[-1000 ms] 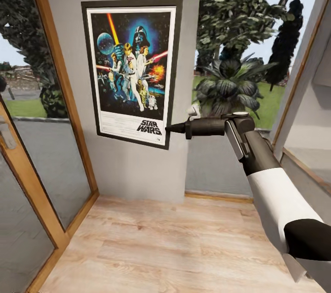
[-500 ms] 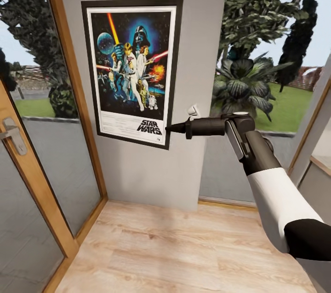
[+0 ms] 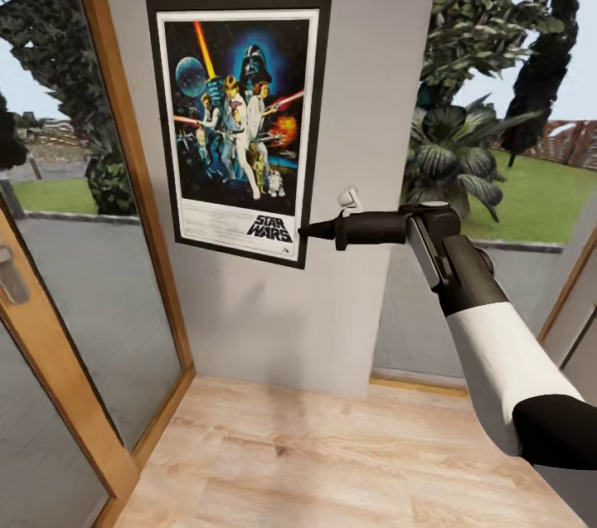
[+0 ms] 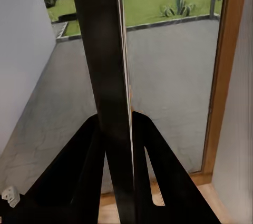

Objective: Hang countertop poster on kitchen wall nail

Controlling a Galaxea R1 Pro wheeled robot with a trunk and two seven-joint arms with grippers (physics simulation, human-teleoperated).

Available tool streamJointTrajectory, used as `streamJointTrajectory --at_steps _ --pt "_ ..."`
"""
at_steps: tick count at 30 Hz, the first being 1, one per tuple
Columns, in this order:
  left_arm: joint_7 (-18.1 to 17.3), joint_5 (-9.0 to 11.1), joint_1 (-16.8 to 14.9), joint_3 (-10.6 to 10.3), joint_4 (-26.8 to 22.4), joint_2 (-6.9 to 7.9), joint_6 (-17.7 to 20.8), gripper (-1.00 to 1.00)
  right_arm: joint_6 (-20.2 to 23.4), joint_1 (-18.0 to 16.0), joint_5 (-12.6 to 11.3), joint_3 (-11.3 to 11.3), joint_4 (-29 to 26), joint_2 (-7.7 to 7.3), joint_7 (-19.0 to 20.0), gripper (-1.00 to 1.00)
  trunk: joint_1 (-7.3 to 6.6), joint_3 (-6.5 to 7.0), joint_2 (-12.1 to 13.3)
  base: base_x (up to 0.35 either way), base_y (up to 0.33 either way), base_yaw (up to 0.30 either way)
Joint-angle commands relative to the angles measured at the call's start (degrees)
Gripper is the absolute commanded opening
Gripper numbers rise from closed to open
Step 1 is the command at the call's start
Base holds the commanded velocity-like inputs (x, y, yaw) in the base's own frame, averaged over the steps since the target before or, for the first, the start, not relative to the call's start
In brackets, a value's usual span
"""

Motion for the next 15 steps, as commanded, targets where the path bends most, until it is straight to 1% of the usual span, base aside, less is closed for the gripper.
streamJointTrajectory --at_steps 1,15 --pt "-0.3 0.2 0.0 0.1 0.0 -0.01 0.0 1.00 0.6 -0.1 -0.6 0.1 0.0 -0.06 -0.1 -1.00 0.07 -0.11 -0.1 0.337 0.010 0.000" --pt "-0.3 0.2 0.0 0.1 0.0 -0.01 0.0 1.00 0.6 -0.1 -0.6 0.0 0.0 -0.15 -0.1 -1.00 0.07 -0.11 -0.1 0.338 0.002 0.000"
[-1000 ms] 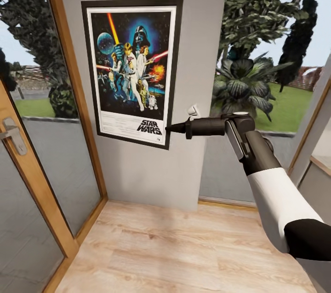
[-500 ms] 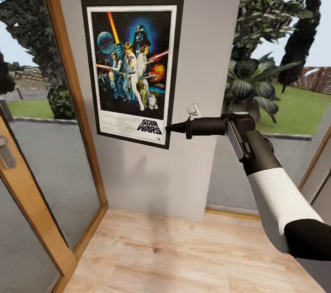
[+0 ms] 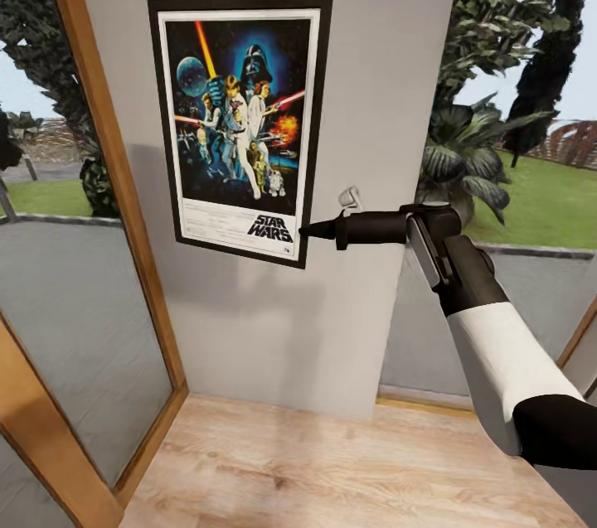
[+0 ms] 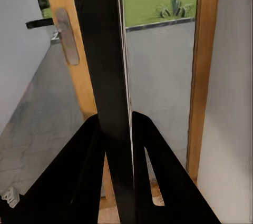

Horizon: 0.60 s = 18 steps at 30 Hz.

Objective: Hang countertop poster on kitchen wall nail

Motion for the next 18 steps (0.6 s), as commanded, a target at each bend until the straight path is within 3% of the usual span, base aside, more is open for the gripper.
streamJointTrajectory --at_steps 1,12,18 --pt "-0.3 0.2 0.0 0.1 0.0 -0.01 0.0 1.00 0.6 -0.1 -0.6 0.1 0.0 -0.06 -0.1 -1.00 0.07 -0.11 -0.1 0.339 0.000 0.000" --pt "-0.3 0.2 0.0 0.1 0.0 -0.01 0.0 1.00 0.6 -0.1 -0.6 0.1 -0.1 -0.06 -0.1 -1.00 0.07 -0.11 -0.1 0.336 0.000 0.000" --pt "-0.3 0.2 0.0 0.1 0.0 -0.01 -0.1 1.00 0.6 -0.1 -0.6 0.1 0.0 -0.06 -0.1 -1.00 0.07 -0.11 -0.1 0.121 0.000 0.000"
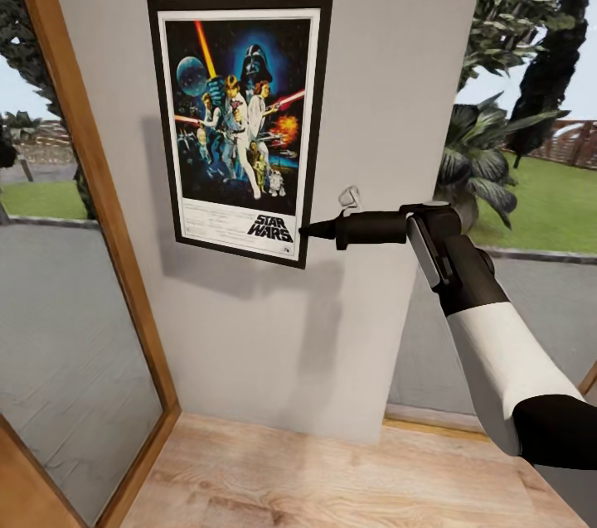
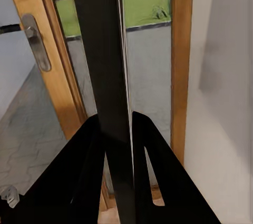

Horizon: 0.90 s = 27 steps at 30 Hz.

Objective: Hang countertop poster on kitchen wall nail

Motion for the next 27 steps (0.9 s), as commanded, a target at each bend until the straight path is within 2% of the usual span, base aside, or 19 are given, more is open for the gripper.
streamJointTrajectory --at_steps 1,6,13,27 --pt "-0.3 0.2 0.0 0.1 0.0 -0.01 0.0 1.00 0.6 -0.1 -0.6 0.1 0.0 -0.06 -0.1 -1.00 0.04 -0.11 -0.1 0.026 0.000 0.000" --pt "-0.3 0.2 0.0 0.1 0.0 -0.01 0.0 1.00 0.6 -0.1 -0.6 0.1 0.0 -0.06 -0.1 -1.00 0.04 -0.11 -0.1 0.061 0.000 0.000" --pt "-0.3 0.2 0.0 0.1 0.0 -0.01 0.0 1.00 0.6 -0.1 -0.6 0.1 0.0 -0.06 -0.1 -1.00 0.04 -0.11 -0.1 0.213 0.000 0.000" --pt "-0.3 0.2 0.0 0.1 0.0 0.01 0.0 1.00 0.6 -0.1 -0.6 0.1 0.0 -0.06 -0.1 -1.00 0.04 -0.11 -0.1 0.053 0.000 0.000"
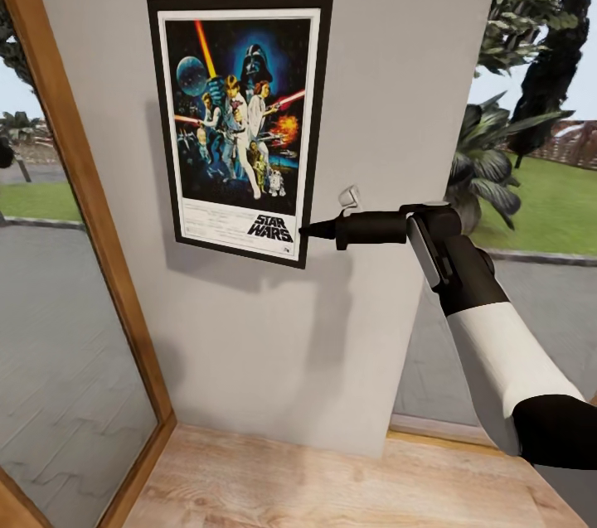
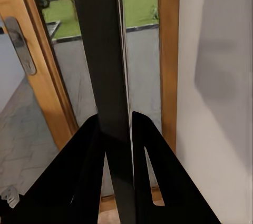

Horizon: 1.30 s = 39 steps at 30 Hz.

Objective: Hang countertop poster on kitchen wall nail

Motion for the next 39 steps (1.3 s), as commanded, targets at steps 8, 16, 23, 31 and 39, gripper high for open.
streamJointTrajectory --at_steps 8,16,23,31,39 --pt "-0.3 0.2 0.0 0.1 0.0 -0.02 0.0 1.00 0.6 -0.1 -0.6 0.1 0.0 -0.06 -0.1 -1.00 0.05 -0.11 -0.1 0.088 0.000 0.000" --pt "-0.3 0.2 0.0 0.1 0.0 0.01 0.0 1.00 0.6 -0.1 -0.6 0.1 0.0 -0.05 -0.1 -1.00 0.05 -0.11 -0.1 0.007 0.000 0.000" --pt "-0.3 0.2 0.0 0.1 -0.1 0.04 0.0 1.00 0.6 -0.1 -0.6 0.2 0.1 0.01 -0.1 -1.00 0.05 -0.11 -0.1 0.003 0.000 0.000" --pt "-0.3 0.2 0.0 0.1 -0.1 0.04 0.0 1.00 0.6 -0.1 -0.6 0.2 0.1 0.01 -0.1 -1.00 0.05 -0.11 -0.1 0.146 0.000 0.000" --pt "-0.3 0.2 0.0 0.1 -0.1 0.03 0.0 1.00 0.6 -0.1 -0.6 0.2 0.1 -0.02 -0.1 -1.00 0.05 -0.11 -0.1 0.038 0.000 0.000"
